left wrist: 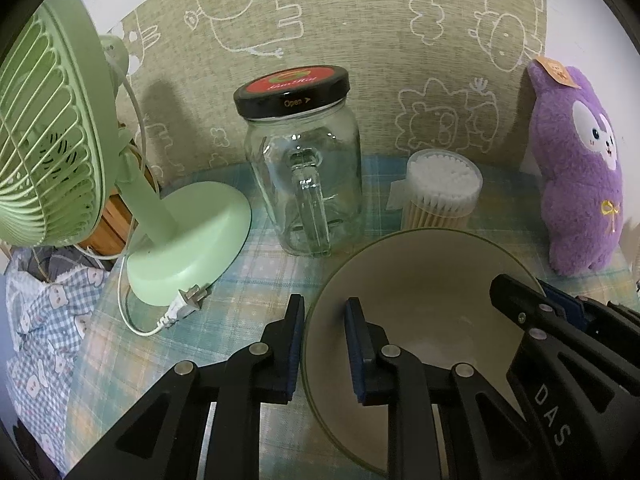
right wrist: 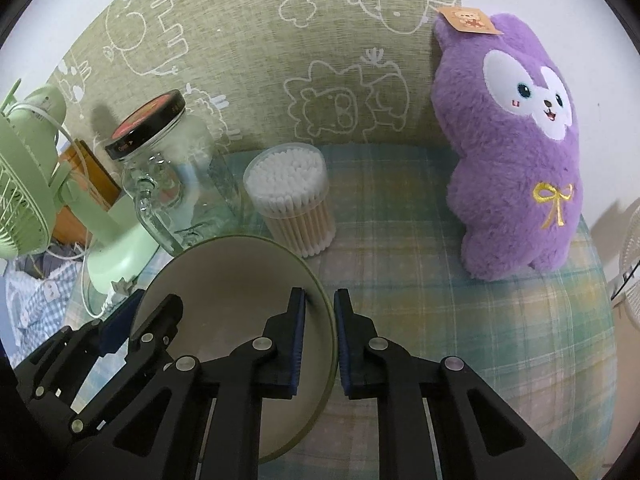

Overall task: Organize plates and bowls
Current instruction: 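Close both grippers on the small bowl rim and lift it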

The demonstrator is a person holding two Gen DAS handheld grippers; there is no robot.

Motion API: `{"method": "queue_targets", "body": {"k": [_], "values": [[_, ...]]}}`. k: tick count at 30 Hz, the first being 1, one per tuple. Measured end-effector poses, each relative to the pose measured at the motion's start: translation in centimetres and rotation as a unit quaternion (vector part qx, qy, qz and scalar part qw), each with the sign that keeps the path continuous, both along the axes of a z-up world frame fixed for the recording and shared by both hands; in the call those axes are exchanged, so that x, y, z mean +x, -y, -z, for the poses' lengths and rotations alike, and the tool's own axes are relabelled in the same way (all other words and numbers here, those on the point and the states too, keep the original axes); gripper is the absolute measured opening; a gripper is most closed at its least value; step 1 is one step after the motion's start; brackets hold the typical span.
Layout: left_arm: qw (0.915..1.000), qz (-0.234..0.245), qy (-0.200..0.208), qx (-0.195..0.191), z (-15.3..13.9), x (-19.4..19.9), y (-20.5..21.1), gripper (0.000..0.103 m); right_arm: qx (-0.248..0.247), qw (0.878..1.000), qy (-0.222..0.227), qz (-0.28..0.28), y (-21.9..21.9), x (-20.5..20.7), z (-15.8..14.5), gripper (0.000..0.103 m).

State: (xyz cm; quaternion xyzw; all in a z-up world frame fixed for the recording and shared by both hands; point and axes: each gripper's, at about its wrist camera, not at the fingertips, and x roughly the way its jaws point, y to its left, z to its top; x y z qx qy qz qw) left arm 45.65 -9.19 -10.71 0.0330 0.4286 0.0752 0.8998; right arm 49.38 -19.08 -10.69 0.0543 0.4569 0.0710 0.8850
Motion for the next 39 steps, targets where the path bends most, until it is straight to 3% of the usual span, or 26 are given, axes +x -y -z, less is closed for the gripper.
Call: {"method": "queue_targets", "body": {"k": [19, 39], "values": [[0.9998, -0.003, -0.014, -0.014, -1.1, -1.9, 0.5, 0.018, -0.017, 1.0, 0.003, 0.009, 0.3, -2.1, -1.5, 0.018], [0.9995, 0.013, 0.017, -0.022, -6.8, -6.5, 0.6, 0.018, -0.02, 0.999, 0.033, 0.028, 0.4, -7.5, -7.6, 0.018]]}}
